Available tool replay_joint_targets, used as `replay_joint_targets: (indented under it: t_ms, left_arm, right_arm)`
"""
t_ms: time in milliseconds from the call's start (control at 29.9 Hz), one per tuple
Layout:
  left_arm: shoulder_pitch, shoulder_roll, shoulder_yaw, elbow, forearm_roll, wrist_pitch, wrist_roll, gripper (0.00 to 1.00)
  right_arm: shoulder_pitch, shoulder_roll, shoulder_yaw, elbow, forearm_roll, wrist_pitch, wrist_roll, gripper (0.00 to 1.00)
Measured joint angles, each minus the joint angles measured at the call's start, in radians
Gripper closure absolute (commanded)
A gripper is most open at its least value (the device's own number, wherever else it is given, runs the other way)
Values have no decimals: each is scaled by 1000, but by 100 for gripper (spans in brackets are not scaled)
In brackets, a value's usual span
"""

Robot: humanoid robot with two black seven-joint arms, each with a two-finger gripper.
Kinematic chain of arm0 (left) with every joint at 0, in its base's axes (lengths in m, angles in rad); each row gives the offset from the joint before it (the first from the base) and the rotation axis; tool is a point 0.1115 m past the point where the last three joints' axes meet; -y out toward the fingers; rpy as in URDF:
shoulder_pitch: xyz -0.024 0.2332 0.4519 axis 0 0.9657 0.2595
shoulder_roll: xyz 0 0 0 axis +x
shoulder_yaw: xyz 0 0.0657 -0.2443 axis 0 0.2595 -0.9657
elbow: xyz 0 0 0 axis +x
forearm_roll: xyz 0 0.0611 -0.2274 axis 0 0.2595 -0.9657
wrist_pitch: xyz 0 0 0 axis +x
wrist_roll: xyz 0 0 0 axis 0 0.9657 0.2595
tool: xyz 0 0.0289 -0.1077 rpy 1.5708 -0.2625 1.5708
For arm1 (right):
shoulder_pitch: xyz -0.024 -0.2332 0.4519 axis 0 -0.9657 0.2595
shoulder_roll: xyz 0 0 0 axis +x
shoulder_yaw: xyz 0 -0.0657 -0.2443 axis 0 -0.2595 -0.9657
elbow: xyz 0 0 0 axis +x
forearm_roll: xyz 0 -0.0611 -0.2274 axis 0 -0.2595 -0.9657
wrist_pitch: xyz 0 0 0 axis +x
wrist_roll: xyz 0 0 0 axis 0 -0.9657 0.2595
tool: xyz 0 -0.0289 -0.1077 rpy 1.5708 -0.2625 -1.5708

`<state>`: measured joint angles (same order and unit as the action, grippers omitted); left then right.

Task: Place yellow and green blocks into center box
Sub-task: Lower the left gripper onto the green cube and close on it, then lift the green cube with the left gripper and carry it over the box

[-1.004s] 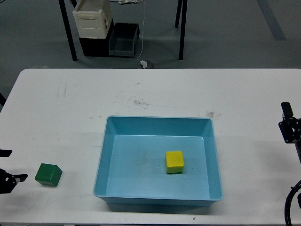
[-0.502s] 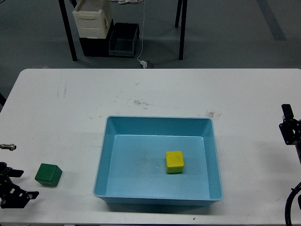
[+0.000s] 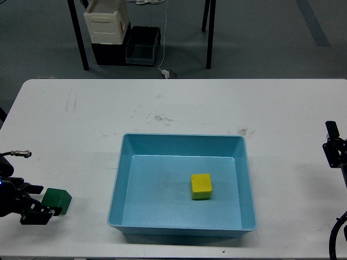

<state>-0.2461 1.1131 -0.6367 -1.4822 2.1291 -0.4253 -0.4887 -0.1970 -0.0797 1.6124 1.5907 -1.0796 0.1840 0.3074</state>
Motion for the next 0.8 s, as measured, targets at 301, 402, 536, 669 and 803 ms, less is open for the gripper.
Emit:
replay_joint_targets:
  t_ms: [301, 402, 536, 669, 803]
  left_arm:
    - [-6, -29, 7, 2, 2, 6, 0, 25]
    - [-9, -31, 8, 2, 7, 8, 0, 33]
    - [-11, -31, 11, 2, 16, 11, 0, 49]
    - [-13, -23, 22, 2, 20, 11, 0, 61]
    - [-14, -17, 25, 2, 19, 15, 0, 71]
  right_arm:
    - [-1, 3, -3, 0, 0, -1, 0, 1]
    - [-1, 3, -3, 0, 0, -1, 0, 1]
    - [-2, 3, -3, 0, 0, -2, 0, 1]
    - [-4, 3, -3, 0, 0, -2, 0, 0]
    - [-5, 4, -3, 0, 0, -2, 0, 1]
